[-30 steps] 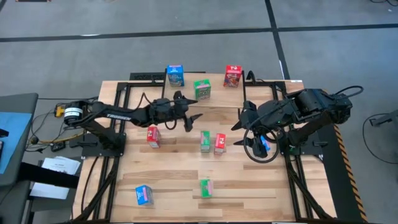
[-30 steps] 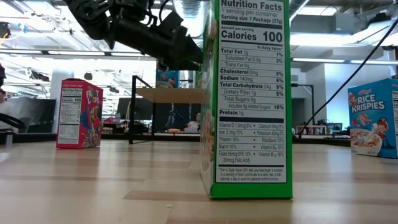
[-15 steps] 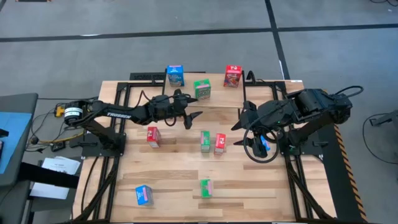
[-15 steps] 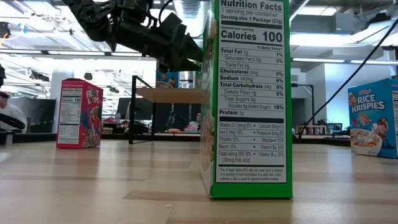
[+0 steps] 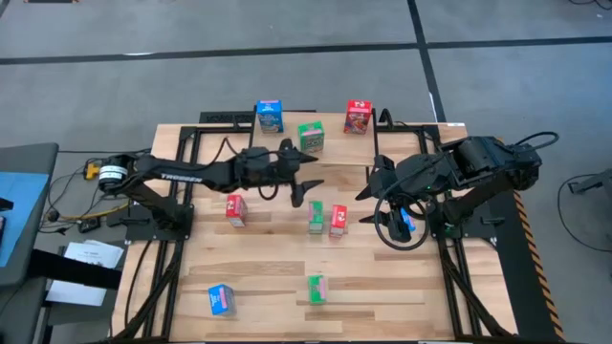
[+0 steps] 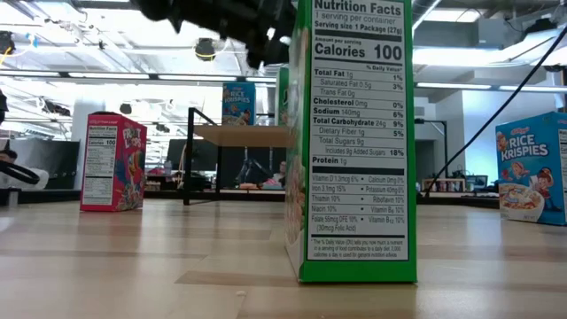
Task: Stack cereal on shelf
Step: Put the bottom right green cereal box on the shelf
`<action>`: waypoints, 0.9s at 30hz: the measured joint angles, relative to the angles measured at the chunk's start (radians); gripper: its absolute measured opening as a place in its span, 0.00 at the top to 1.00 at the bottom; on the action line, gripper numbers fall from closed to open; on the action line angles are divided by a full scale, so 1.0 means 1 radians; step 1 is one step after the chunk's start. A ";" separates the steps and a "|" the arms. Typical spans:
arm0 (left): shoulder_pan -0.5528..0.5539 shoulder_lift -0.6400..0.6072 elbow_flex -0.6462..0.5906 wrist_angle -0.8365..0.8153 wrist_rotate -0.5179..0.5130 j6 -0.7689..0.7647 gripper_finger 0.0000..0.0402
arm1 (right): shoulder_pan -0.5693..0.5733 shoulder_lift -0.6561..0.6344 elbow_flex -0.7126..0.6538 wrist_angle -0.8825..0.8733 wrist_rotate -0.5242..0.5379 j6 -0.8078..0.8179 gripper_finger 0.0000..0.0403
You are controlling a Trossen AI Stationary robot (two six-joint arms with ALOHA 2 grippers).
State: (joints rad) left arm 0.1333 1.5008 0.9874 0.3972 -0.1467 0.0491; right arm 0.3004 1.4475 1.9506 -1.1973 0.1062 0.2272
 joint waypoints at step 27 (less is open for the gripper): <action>0.082 0.118 -0.110 0.119 -0.062 -0.004 0.23 | 0.000 0.000 0.000 -0.003 0.000 0.001 0.31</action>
State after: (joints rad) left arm 0.2157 1.6189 0.8778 0.5158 -0.2085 0.0454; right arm 0.3008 1.4479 1.9507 -1.2002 0.1062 0.2283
